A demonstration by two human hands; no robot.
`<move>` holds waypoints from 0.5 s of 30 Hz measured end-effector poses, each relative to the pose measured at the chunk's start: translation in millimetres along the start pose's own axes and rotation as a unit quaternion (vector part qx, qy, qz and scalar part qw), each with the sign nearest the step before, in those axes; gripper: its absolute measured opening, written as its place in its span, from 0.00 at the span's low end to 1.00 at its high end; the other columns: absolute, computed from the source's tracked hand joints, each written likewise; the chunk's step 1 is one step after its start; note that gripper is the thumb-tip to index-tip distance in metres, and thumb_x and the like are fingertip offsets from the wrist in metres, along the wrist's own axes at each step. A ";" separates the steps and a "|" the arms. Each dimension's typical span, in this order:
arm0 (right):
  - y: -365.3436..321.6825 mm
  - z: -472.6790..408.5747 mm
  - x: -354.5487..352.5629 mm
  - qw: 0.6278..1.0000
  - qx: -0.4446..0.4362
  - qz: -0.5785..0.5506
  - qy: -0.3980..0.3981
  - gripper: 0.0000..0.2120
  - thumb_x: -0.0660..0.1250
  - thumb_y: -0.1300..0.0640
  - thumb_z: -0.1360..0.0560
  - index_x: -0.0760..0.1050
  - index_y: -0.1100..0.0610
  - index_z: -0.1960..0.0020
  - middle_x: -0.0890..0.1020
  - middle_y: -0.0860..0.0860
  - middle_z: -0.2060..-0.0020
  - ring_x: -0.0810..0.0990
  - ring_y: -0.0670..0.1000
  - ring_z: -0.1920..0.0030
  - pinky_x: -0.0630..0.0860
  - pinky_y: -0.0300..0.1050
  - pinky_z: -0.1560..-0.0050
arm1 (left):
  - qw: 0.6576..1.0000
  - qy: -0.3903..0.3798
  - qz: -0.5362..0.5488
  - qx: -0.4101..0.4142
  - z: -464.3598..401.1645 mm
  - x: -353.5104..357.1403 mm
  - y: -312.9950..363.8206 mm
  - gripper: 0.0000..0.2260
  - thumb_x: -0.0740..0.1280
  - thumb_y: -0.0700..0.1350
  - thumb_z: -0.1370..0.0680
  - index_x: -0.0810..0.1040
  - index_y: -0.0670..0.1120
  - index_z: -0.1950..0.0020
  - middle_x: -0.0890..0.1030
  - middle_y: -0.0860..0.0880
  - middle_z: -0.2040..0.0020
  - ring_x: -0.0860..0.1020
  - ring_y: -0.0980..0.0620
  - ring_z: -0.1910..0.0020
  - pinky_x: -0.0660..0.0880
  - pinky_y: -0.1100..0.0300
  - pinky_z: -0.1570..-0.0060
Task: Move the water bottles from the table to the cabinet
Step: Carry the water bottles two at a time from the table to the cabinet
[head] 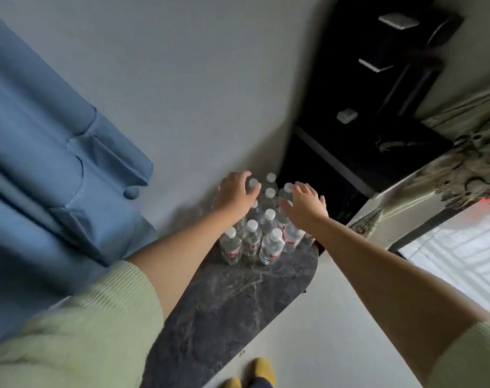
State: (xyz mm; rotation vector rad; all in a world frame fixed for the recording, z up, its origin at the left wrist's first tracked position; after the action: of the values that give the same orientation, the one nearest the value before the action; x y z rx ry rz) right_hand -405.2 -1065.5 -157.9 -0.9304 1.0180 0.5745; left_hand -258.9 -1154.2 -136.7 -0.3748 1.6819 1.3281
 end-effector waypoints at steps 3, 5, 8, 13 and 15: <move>-16.2 0.7 -39.0 0.998 0.002 0.068 0.001 0.27 0.54 0.43 0.19 0.60 0.54 0.24 0.59 0.52 0.23 0.51 0.54 0.22 0.47 0.65 0.25 | 0.993 -0.031 -0.113 0.028 -6.2 -20.0 25.0 0.22 0.57 0.57 0.20 0.67 0.48 0.28 0.71 0.45 0.31 0.68 0.44 0.31 0.63 0.45 0.31; -23.8 5.5 -57.0 0.993 0.003 0.116 0.003 0.26 0.53 0.42 0.19 0.63 0.54 0.26 0.64 0.52 0.26 0.55 0.55 0.23 0.50 0.67 0.26 | 0.987 -0.046 -0.149 0.035 -4.0 -30.3 36.6 0.23 0.56 0.58 0.19 0.66 0.49 0.28 0.69 0.45 0.30 0.66 0.44 0.30 0.61 0.43 0.30; -29.1 16.5 -63.5 0.990 0.015 0.141 -0.008 0.25 0.52 0.42 0.19 0.65 0.54 0.27 0.66 0.53 0.28 0.57 0.55 0.24 0.51 0.69 0.27 | 0.979 -0.061 -0.188 0.044 5.0 -34.9 45.2 0.23 0.56 0.59 0.20 0.65 0.48 0.28 0.69 0.44 0.30 0.66 0.43 0.30 0.61 0.42 0.31; -31.2 37.6 -68.8 0.988 0.014 0.156 -0.015 0.24 0.51 0.43 0.18 0.65 0.54 0.27 0.67 0.53 0.28 0.58 0.55 0.25 0.50 0.68 0.27 | 0.973 -0.080 -0.211 0.057 21.2 -40.0 56.1 0.24 0.56 0.59 0.20 0.66 0.47 0.29 0.69 0.43 0.31 0.67 0.43 0.31 0.61 0.42 0.32; -29.8 41.1 -71.8 0.987 0.017 0.159 -0.015 0.25 0.51 0.43 0.18 0.64 0.54 0.27 0.67 0.53 0.28 0.58 0.55 0.25 0.50 0.68 0.27 | 0.973 -0.079 -0.208 0.055 27.7 -44.2 59.5 0.23 0.57 0.59 0.20 0.66 0.47 0.29 0.70 0.43 0.32 0.67 0.43 0.31 0.61 0.42 0.32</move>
State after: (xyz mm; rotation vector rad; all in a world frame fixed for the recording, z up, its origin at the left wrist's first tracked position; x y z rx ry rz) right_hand -394.5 -1044.4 -73.2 -0.7298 1.1541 0.8326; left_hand -265.1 -1120.8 -65.3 -0.5108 1.4388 0.9268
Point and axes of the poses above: each hand's wrist, its own z-axis away from the middle knuckle, its own x-axis out of the palm, y = z × x, the point moved 7 cm from there along -z, towards the middle knuckle
